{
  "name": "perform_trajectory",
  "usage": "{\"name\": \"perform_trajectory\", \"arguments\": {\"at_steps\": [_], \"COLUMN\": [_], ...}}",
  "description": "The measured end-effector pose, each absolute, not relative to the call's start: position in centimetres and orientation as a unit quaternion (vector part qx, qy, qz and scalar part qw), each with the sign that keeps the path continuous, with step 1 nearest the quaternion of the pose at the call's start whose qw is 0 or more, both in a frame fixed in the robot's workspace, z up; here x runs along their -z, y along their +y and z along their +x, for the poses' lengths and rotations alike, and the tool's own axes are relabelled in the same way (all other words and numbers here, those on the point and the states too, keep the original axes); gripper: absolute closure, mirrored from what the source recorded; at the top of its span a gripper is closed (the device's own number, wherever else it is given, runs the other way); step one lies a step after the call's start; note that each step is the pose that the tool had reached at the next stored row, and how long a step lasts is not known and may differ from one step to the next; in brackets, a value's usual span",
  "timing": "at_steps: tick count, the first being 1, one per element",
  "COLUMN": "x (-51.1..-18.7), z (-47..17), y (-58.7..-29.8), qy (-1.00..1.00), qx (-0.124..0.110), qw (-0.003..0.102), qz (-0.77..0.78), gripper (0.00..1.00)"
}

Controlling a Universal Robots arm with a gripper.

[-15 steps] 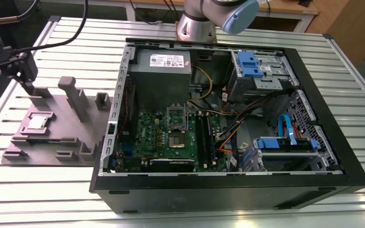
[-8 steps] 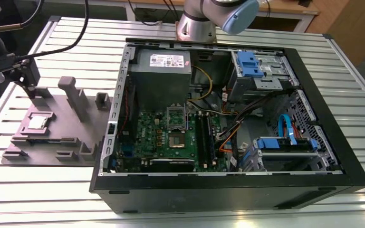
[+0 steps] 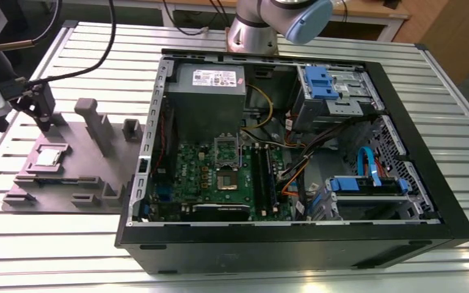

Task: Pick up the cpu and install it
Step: 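Pick up the cpu and move it towards the insertion slot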

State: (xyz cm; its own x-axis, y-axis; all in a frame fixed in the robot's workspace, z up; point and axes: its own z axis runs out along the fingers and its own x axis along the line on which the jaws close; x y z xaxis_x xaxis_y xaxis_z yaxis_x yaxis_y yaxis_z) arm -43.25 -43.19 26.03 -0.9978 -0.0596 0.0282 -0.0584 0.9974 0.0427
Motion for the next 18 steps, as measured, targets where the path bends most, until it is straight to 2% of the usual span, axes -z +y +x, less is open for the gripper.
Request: {"name": "perform_trajectory", "arguments": {"at_steps": [18], "x": [-23.4], "z": [-43.2], "y": [-43.8], "qy": [-0.999], "qx": [0.021], "qw": [0.015], "qz": [0.028], "gripper": [0.29]}}
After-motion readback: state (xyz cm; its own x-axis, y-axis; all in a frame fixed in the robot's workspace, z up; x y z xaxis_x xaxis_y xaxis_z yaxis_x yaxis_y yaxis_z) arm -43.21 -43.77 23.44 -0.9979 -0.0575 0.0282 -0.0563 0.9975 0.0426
